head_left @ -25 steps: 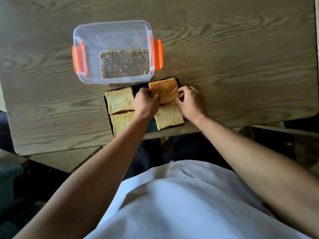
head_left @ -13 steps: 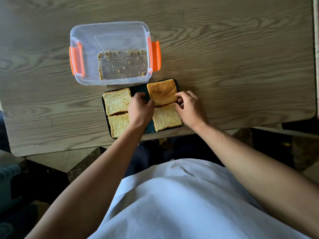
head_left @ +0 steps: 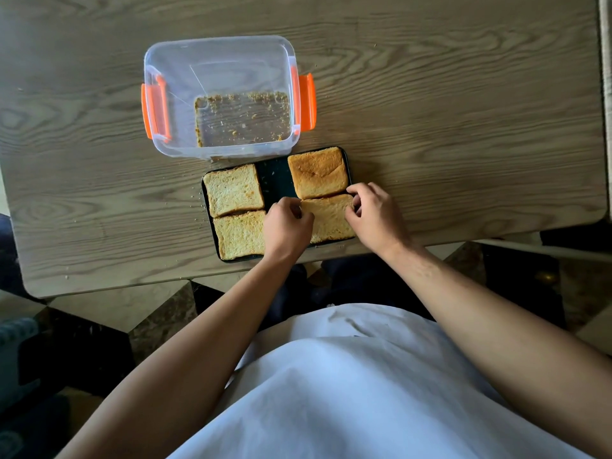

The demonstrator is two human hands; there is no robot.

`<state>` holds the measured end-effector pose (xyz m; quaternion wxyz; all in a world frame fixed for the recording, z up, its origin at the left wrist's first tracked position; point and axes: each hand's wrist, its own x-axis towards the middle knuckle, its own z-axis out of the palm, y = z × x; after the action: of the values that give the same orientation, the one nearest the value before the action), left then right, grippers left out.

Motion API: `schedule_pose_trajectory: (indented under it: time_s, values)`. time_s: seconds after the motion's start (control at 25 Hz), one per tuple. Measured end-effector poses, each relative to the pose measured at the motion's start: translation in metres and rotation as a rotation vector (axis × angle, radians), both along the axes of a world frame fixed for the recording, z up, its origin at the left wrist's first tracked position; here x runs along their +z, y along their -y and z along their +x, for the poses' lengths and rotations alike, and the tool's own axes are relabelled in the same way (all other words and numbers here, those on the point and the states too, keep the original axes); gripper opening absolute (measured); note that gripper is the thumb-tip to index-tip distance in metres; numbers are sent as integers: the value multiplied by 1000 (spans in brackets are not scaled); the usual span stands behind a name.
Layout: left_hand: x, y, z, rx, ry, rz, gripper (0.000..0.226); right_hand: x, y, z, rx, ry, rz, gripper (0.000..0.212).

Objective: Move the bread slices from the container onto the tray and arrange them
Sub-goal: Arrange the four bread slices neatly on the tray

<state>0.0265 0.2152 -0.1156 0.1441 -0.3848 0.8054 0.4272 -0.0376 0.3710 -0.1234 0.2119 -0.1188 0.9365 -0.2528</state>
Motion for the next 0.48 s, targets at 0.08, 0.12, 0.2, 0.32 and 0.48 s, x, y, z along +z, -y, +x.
schedule_pose_trajectory:
  time_s: [0.08,0.12,0.2,0.32,0.48]
  values:
    - [1,-1,1,27,26,11,25,0,-2,3,-23,-11,-7,32]
    - [1,-2,2,33,42,24,25,-1,-3,5,-34,-15,-8,31]
    - [2,-5,6,44,70,66,25,-3,-5,9,-52,-14,-6,30]
    - [0,-6,8,77,74,111,27,-6,-6,9,-68,5,-17,29]
    - [-2,-4,8,80,64,114,28,-7,-5,6,-69,12,-18,28]
